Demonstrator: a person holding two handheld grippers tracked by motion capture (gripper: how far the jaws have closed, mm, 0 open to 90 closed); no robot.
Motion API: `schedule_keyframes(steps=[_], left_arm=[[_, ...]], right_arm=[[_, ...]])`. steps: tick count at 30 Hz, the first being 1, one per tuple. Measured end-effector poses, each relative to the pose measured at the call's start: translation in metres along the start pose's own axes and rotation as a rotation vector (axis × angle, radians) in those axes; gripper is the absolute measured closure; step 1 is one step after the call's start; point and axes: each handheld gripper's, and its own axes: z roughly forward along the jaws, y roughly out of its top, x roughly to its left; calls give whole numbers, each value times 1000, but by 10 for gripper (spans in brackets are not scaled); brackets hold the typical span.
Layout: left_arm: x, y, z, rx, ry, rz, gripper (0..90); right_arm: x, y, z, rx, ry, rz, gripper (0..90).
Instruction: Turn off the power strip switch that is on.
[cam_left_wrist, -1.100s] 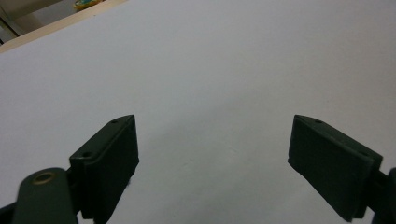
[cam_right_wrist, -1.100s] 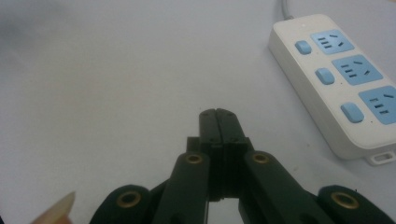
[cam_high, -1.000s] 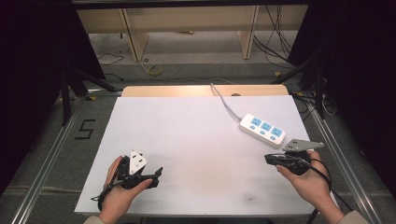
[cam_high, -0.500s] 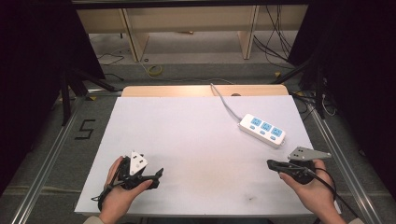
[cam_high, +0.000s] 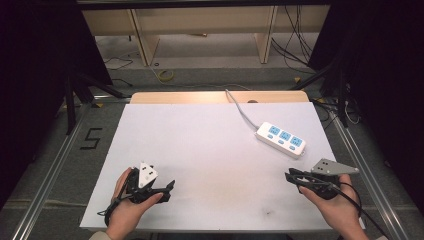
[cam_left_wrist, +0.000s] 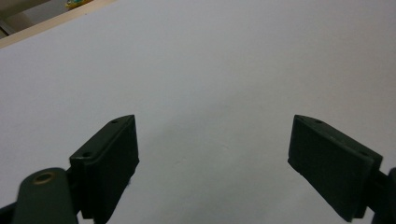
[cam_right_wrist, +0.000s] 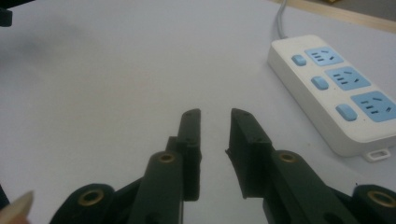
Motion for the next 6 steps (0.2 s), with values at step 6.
schedule_keyframes(steps=[6], left_arm=[[0, 1, 0, -1, -1, -4, 156]], right_arm=[[-2, -3, -2, -55, -6, 2, 551]])
